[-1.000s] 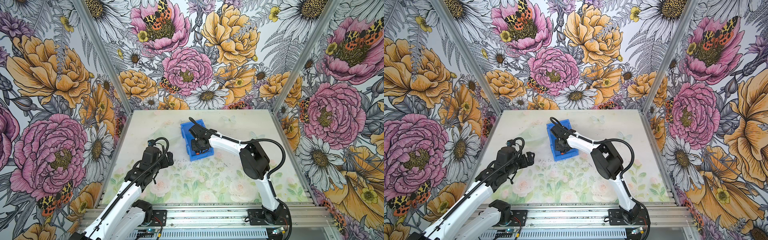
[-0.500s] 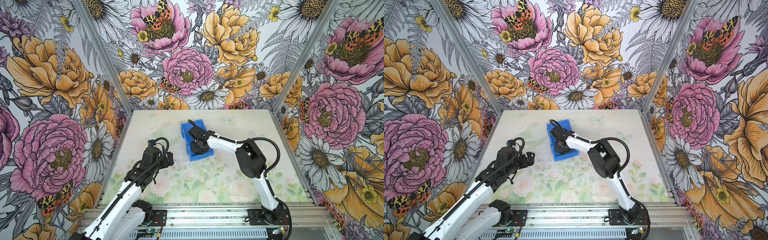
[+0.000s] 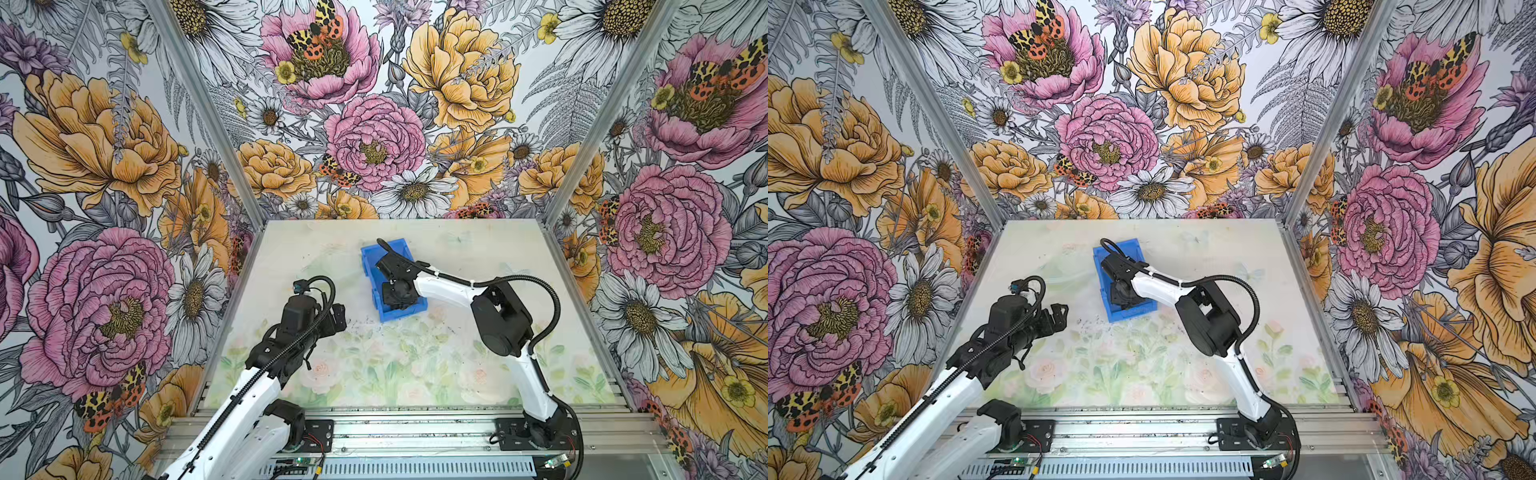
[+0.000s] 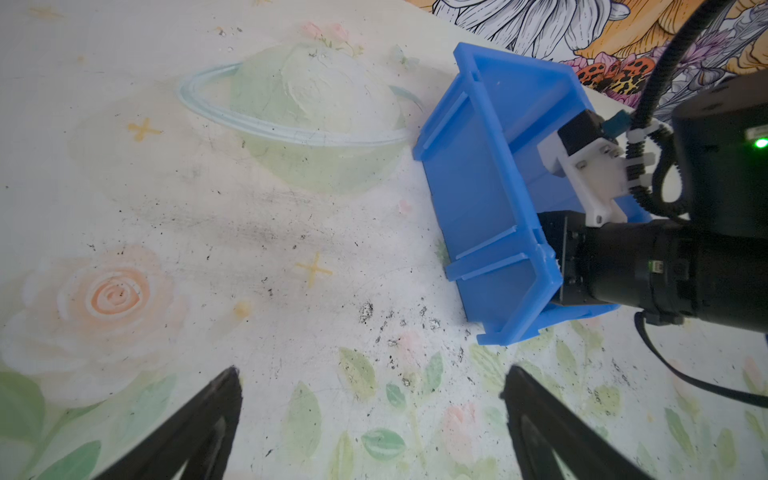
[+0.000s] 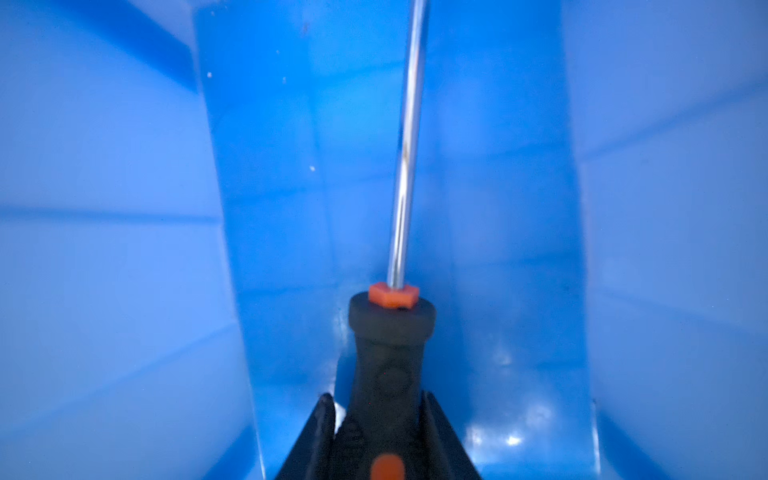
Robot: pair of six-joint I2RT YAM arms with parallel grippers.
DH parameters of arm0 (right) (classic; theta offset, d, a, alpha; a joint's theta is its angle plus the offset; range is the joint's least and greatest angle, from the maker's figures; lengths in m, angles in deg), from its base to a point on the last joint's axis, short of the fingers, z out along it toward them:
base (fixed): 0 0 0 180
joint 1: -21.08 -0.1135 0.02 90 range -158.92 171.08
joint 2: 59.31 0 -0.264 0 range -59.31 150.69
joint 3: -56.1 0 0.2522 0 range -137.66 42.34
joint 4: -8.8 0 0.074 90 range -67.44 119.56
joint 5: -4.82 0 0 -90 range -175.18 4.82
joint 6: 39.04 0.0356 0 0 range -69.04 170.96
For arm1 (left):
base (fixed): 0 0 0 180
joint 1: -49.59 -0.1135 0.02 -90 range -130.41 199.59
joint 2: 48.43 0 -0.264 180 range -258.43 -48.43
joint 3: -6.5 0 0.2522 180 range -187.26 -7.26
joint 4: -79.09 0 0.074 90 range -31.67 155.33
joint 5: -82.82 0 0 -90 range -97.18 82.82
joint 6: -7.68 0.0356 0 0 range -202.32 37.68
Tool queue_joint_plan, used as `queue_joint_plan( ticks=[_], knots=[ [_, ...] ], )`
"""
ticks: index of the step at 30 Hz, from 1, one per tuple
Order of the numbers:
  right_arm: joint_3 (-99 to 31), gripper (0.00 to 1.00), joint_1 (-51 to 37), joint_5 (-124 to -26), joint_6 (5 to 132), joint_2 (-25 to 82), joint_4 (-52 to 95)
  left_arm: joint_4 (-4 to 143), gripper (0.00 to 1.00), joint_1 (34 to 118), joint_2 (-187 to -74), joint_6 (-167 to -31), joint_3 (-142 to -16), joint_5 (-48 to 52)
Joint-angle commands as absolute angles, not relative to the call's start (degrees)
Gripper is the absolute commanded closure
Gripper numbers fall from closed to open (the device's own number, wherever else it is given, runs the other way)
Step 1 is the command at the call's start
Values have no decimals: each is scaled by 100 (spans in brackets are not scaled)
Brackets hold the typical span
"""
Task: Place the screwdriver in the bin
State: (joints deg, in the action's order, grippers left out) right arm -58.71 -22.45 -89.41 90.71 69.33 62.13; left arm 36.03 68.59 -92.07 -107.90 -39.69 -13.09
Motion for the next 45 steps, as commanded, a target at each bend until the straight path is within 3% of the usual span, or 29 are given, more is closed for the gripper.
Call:
queue_joint_plan(
  ticks=[1, 5, 15, 24, 26, 31, 34, 39, 45],
  knots=[
    [-5887, 61, -2240, -9072, 9163, 6491, 6123, 3794, 1, 6901, -9056, -10754, -3891, -1263],
    [-5837, 53, -2251, -9148, 9200, 6286, 6130, 3837, 1, 6876, -9001, -10768, -3869, -1246],
    [-5289, 45, -2319, -9545, 9209, 5262, 6141, 3858, 1, 6822, -8922, -10771, -3890, -1233],
    [-3381, 13, -2265, -10571, 9023, 3086, 6154, 3881, 1, 6688, -8899, -10856, -3882, -1773],
    [-2911, 1, -2149, -10763, 8948, 2545, 6142, 3893, 1, 6649, -8849, -10826, -3865, -2047],
    [-1675, 0, -1589, -11213, 8715, 1043, 6141, 3957, 1, 6525, -8653, -10761, -3662, -2447],
    [-1041, 1, -1113, -11423, 8525, 133, 6133, 3670, 2, 6450, -8342, -11207, -3531, -3328],
    [-159, 0, -367, -11614, 8017, -970, 6026, 3743, 1, 6166, -7315, -10501, -3211, -3815],
    [678, 0, -42, -12706, 7798, -1569, 5514, 4271, 1, 6084, -6512, -9081, -2641, -3316]
  ],
)
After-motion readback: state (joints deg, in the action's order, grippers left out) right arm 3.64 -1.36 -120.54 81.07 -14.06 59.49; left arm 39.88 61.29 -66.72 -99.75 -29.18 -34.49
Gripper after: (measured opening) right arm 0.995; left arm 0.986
